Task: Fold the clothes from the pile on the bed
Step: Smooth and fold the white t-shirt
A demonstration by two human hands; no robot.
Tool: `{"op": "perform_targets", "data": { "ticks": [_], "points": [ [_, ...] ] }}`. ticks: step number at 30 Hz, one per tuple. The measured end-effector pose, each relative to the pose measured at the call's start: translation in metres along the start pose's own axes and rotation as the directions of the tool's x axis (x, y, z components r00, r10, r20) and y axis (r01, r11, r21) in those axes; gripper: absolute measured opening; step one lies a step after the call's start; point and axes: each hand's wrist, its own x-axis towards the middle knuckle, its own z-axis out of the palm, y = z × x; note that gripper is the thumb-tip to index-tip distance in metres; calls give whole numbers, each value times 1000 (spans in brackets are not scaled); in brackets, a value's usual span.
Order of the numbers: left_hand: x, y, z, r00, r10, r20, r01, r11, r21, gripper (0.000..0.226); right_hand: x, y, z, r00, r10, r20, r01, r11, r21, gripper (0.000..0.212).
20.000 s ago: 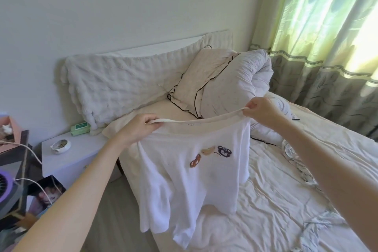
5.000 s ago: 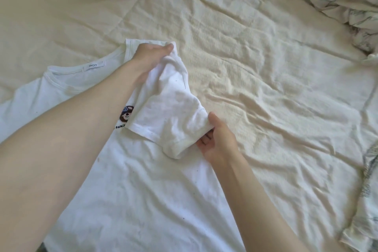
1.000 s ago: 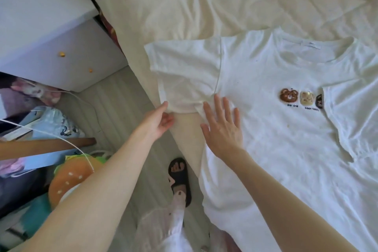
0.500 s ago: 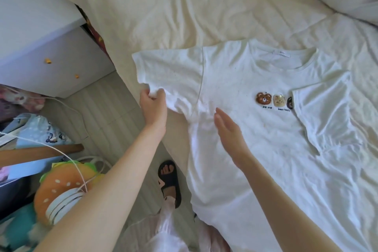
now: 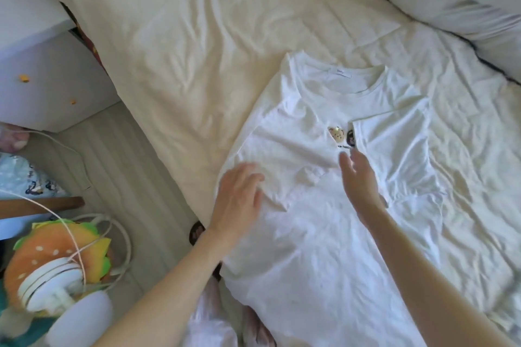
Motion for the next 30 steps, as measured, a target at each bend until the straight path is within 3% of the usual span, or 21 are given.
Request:
{"op": "perform_targets", "data": {
  "ticks": [2, 5, 8, 11, 14, 17, 23, 27, 30],
  "points": [
    [2, -10, -5, 988, -115, -106, 114, 993, -18, 26, 19, -21, 15, 983, -180, 40, 184, 968, -168, 51],
    [10, -19, -7, 952, -274, -137, 249, 952, -177, 27, 53, -58, 41, 943, -308, 122, 331, 902, -279, 55],
    [21, -22, -3, 903, -394, -170, 328, 889, -319, 27, 91, -88, 61, 949, -258, 179, 301, 910, -286, 56],
    [29, -24, 4, 875, -465, -133, 397, 849, -350, 34, 116, -106, 72, 967, -132, 220, 207, 908, -365, 30],
    [38, -26, 6, 822, -556, -123, 457, 773, -440, 36, 123, -122, 70, 955, -90, 282, 115, 991, -74, 21],
    [46, -30, 5, 804, -588, -87, 494, 743, -452, 31, 124, -140, 65, 936, -150, 320, 109, 984, 143, 21],
    [50, -45, 0, 810, -584, -58, 516, 755, -405, 11, 126, -171, 88, 919, -238, 315, 196, 968, 158, 28],
    [47, -65, -9, 775, -629, 52, 488, 544, -683, 13, 132, -184, 108, 924, -276, 263, 256, 961, 108, 28],
    [45, -77, -10, 767, -630, 125, 493, 453, -743, 14, 131, -184, 124, 926, -294, 238, 291, 956, 47, 21]
  ]
}}
